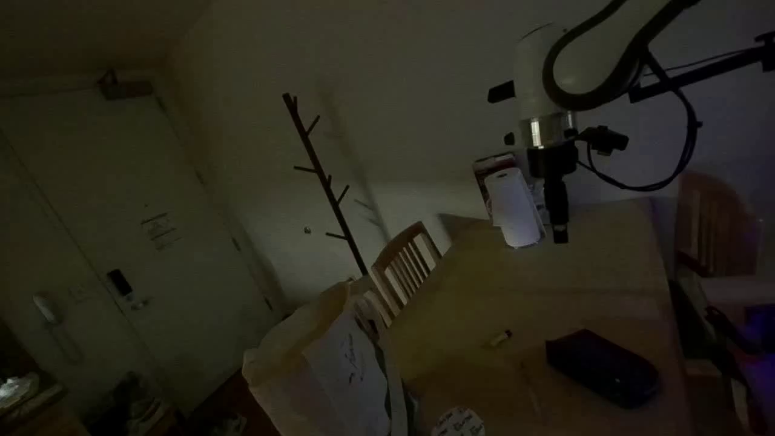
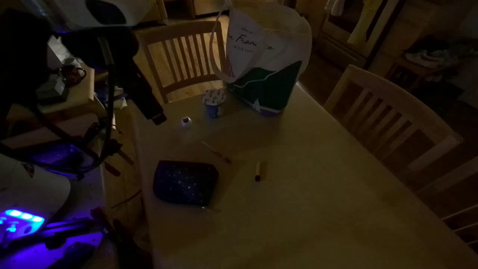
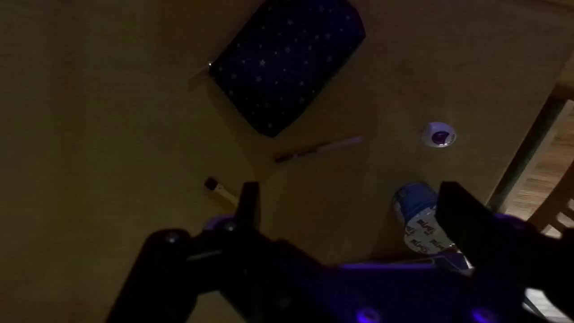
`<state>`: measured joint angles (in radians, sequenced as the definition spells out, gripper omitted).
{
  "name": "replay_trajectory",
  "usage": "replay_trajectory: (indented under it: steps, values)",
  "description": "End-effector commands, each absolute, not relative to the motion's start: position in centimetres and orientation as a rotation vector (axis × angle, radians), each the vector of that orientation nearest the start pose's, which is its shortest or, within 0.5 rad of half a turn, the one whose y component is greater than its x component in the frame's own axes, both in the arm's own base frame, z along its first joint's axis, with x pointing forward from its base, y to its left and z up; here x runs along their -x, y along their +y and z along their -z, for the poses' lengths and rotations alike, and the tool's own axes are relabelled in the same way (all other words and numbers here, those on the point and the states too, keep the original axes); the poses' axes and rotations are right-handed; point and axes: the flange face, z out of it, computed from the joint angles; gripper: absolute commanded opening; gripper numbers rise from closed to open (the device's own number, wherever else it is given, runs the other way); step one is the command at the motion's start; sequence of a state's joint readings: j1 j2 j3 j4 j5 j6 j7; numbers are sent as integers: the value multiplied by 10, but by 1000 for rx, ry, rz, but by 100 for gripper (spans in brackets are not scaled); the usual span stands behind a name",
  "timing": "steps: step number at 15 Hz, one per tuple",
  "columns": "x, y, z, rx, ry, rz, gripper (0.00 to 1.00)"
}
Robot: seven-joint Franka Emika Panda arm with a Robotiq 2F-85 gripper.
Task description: Put the marker into the bag.
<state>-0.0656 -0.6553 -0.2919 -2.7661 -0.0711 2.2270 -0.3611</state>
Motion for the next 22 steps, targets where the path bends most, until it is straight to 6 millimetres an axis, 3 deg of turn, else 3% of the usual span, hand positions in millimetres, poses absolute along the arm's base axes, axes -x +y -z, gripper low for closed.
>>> replay_trajectory:
  steps: [1,6,10,14,18,19,22]
  values:
    - [-326,-116,-403,3052,-143,200,100]
    - [-326,-116,-403,3052,-143,200,100]
    - [-336,-138,-381,3023,-240,239,100]
    - [-358,-168,-349,3012,-556,278,100]
    - [-390,-168,-319,2909,-858,218,100]
    - [-368,-164,-332,2946,-729,262,100]
    - [-375,-163,-324,2949,-751,221,100]
